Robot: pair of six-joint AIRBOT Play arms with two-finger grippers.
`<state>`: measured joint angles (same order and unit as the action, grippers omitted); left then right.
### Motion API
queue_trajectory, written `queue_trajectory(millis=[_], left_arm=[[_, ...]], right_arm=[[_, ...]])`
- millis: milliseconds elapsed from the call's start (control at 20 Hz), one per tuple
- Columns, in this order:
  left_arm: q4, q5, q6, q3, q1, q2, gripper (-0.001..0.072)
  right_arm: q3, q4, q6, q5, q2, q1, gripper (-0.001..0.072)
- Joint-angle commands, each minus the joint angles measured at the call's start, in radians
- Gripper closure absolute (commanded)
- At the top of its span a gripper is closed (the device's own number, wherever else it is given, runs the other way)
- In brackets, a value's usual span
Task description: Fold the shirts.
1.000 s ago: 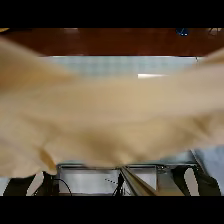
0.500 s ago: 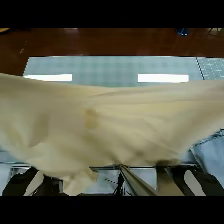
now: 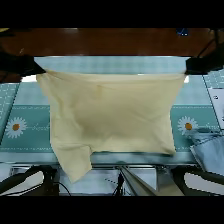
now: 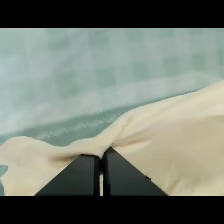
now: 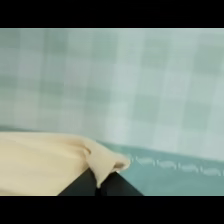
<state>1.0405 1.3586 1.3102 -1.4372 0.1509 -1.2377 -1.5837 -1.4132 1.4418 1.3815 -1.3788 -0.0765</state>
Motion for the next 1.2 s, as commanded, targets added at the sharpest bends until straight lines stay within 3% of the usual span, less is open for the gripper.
queue_trajectory(millis=[0,250,550,900,1150], left_arm=[[-0.005,-0.287,-0.062,0.015,-0.029,-0.145,0.0678],[-0.005,-0.647,-0.072,0.015,-0.092,-0.256,0.0677],[-0.003,-0.764,-0.072,0.015,-0.15,-0.392,0.0677],[0.011,-0.668,-0.072,0.014,-0.117,-0.408,0.0677],[0.012,-0.191,-0.068,-0.029,-0.031,-0.372,0.0678]], right_arm=[[0.003,0.007,0.05,-0.377,-0.126,0.016,0.0677],[0.003,0.09,0.084,-0.671,-0.229,0.016,0.0677],[0.003,0.139,0.085,-0.74,-0.36,0.016,0.0676],[0.002,0.151,0.09,-0.662,-0.367,0.007,0.0676],[0.002,0.147,0.091,-0.359,-0.285,-0.021,0.0676]])
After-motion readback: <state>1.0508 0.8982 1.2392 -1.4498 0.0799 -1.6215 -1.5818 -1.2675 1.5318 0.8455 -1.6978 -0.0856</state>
